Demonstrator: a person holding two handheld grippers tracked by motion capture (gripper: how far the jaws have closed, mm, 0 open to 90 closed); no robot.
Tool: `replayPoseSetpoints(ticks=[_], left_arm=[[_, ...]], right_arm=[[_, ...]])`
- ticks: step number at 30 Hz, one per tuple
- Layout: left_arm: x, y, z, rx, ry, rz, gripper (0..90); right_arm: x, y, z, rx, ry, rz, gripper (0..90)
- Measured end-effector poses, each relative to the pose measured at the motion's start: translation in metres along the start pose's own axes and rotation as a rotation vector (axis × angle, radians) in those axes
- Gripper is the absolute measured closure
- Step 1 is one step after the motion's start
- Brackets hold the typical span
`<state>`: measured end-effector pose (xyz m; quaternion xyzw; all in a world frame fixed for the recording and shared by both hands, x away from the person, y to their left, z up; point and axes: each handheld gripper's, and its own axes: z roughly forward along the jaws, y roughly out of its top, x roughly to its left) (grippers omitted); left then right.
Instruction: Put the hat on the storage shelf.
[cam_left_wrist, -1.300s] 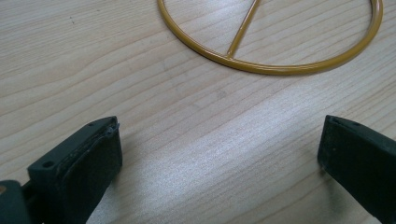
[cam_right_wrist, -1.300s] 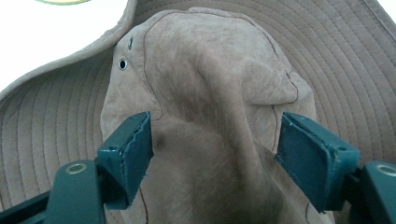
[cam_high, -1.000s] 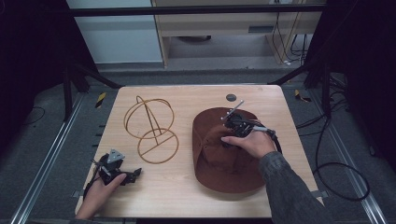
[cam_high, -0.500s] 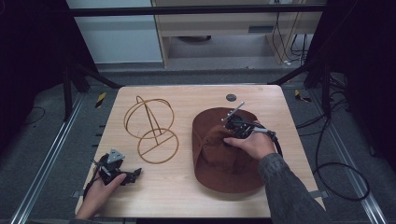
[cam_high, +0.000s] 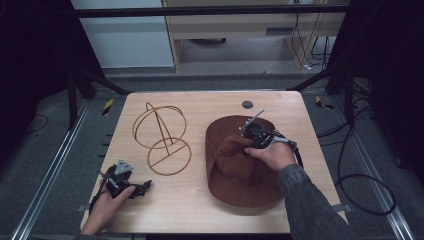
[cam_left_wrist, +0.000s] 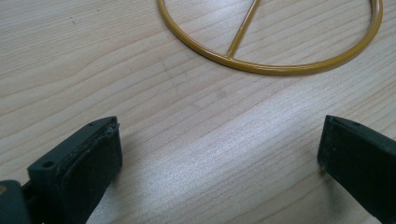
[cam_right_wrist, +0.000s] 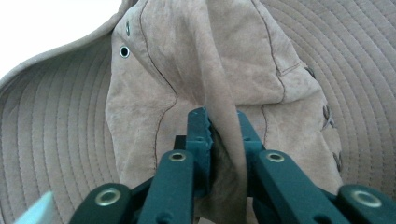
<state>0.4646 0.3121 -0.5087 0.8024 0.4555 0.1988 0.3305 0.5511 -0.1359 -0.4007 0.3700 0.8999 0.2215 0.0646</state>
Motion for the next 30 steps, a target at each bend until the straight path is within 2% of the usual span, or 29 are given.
replayPoseSetpoints(ticks=[8,13,16,21,22,23,25,30], left_arm=[[0.000,0.000,0.000,0.000,0.000,0.000,0.0],[0.000,0.000,0.000,0.000,0.000,0.000,0.0],[0.000,0.000,0.000,0.000,0.000,0.000,0.0],[0.000,0.000,0.000,0.000,0.000,0.001,0.0],[0.000,0.000,0.000,0.000,0.000,0.000,0.0],[0.000,0.000,0.000,0.000,0.000,0.000,0.0],[0.000,0.000,0.000,0.000,0.000,0.000,0.0],[0.000,0.000,0.000,0.000,0.000,0.000,0.0]], right_arm=[[-0.002,-0.001,-0.003,-0.025,0.017,0.013,87.4],[-0.002,-0.001,-0.008,-0.059,0.027,0.020,89.0],[-0.001,-0.001,-0.012,-0.079,0.027,0.008,89.1],[0.003,0.000,-0.027,-0.126,0.024,0.002,89.1],[0.004,0.000,-0.034,-0.154,0.028,0.003,89.1],[0.004,0.000,-0.034,-0.154,0.028,0.003,89.1],[0.007,-0.001,-0.045,-0.192,0.026,-0.002,89.1],[0.013,-0.003,-0.062,-0.239,0.021,-0.011,89.1]])
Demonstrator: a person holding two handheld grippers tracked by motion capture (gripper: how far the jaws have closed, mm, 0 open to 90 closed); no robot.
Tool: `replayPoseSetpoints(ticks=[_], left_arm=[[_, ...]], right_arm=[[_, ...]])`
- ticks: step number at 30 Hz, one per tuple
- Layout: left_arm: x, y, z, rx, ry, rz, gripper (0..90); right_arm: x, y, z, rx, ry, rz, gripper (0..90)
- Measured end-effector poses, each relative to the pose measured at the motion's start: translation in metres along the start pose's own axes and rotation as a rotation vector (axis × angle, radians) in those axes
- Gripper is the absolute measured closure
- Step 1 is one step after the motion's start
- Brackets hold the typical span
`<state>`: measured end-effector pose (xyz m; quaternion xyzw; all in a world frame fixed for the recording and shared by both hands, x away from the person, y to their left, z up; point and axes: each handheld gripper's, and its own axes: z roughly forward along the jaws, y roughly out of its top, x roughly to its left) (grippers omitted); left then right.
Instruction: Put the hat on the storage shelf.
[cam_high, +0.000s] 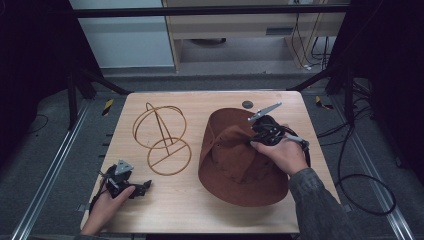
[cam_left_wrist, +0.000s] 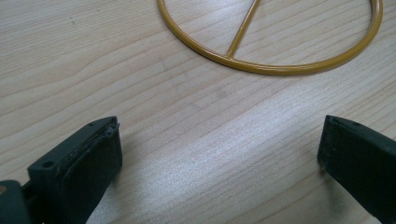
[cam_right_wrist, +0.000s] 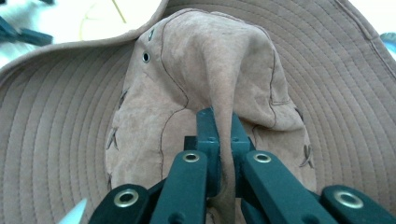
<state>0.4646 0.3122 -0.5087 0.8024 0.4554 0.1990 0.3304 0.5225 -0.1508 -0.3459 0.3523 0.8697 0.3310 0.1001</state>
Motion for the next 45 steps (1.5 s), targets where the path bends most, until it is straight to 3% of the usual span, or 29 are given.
replayPoseSetpoints(ticks=[8,19,31,45], left_arm=[[0.000,0.000,0.000,0.000,0.000,0.000,0.0],[0.000,0.000,0.000,0.003,0.000,-0.001,0.0],[0.000,0.000,0.000,0.003,0.001,-0.001,0.0],[-0.001,0.000,0.000,-0.002,0.001,-0.006,0.0]], right_arm=[[0.015,0.001,-0.036,-0.119,0.002,-0.015,89.1],[0.037,0.009,-0.068,-0.231,-0.002,-0.053,89.1],[0.053,0.019,-0.089,-0.291,-0.011,-0.085,89.1],[0.064,0.046,-0.096,-0.331,-0.021,-0.116,89.1]])
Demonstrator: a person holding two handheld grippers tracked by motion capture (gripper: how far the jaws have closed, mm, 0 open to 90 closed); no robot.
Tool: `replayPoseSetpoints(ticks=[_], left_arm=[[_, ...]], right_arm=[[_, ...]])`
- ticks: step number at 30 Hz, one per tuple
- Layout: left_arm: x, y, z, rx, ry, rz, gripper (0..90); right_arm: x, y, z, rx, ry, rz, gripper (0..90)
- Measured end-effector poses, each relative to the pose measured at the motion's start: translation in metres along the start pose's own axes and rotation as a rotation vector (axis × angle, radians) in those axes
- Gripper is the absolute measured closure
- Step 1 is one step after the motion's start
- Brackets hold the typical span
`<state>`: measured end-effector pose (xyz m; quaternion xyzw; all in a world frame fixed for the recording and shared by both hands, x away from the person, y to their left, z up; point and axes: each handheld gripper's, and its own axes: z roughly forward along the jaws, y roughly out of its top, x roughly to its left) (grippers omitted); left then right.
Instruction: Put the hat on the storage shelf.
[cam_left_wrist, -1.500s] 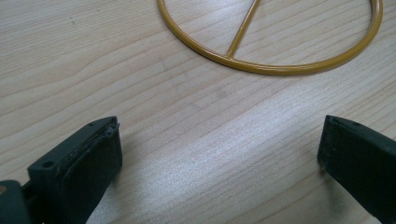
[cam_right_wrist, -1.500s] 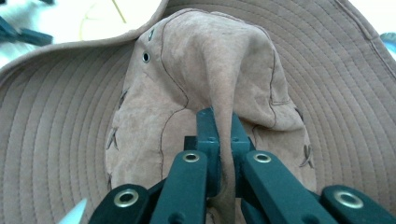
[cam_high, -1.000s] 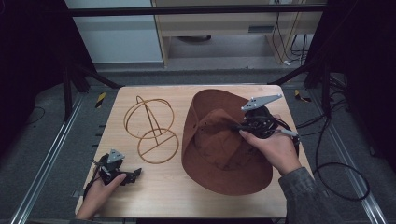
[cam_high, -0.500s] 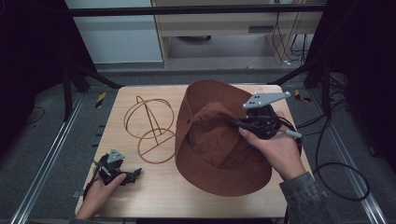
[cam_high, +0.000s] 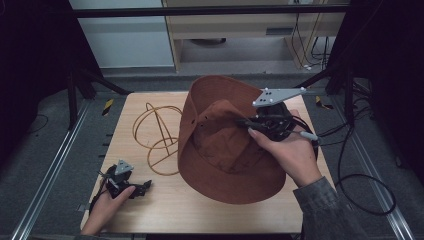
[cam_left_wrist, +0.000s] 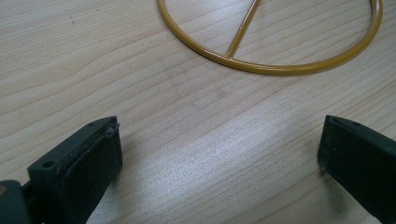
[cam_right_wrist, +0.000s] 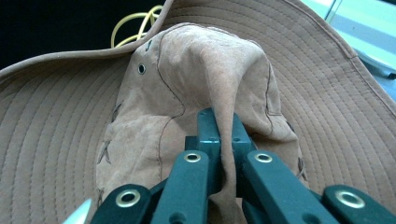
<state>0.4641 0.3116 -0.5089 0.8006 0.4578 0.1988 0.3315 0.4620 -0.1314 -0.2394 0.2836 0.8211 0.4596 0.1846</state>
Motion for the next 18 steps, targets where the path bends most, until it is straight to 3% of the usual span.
replayPoseSetpoints(ticks=[18], left_arm=[[0.000,0.000,0.000,0.001,0.002,0.005,0.0]], right_arm=[[0.009,0.048,0.028,-0.044,0.010,-0.020,89.0]])
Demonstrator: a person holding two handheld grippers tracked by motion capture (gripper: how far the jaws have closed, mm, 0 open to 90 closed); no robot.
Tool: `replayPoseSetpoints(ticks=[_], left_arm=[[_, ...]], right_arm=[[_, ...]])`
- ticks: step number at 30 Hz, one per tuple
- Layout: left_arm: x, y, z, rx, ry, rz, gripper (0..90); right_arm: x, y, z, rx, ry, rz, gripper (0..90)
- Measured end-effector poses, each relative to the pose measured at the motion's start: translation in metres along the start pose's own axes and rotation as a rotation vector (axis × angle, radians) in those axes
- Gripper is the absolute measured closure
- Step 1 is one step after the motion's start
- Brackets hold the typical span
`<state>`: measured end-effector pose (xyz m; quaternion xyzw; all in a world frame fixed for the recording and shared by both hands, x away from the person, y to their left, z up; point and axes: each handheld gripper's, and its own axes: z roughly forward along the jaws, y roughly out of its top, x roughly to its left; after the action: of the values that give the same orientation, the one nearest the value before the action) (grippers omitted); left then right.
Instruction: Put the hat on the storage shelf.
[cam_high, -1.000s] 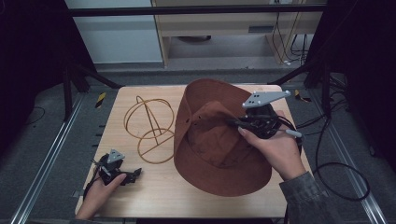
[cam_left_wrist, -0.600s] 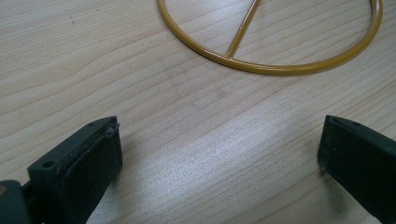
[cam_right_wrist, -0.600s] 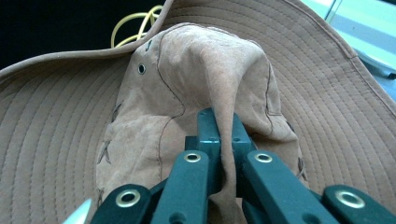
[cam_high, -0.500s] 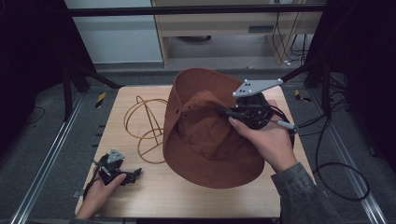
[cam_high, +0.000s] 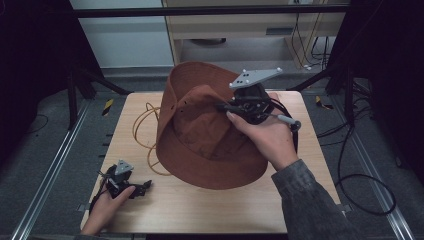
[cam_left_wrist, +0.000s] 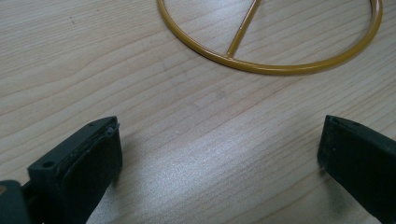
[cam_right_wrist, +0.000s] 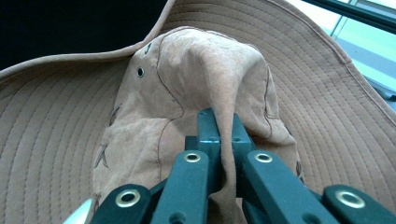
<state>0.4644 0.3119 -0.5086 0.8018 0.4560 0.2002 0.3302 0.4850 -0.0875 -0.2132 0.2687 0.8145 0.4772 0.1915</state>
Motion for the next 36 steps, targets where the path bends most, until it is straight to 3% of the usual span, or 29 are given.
replayPoseSetpoints(ticks=[13,36], left_arm=[[0.000,0.000,0.000,0.004,-0.002,0.002,0.0],[0.000,0.000,0.000,0.004,-0.002,0.002,0.0]], right_arm=[[-0.001,0.032,0.032,0.000,0.005,0.002,89.0],[0.013,0.060,0.068,-0.003,0.030,-0.011,89.0]])
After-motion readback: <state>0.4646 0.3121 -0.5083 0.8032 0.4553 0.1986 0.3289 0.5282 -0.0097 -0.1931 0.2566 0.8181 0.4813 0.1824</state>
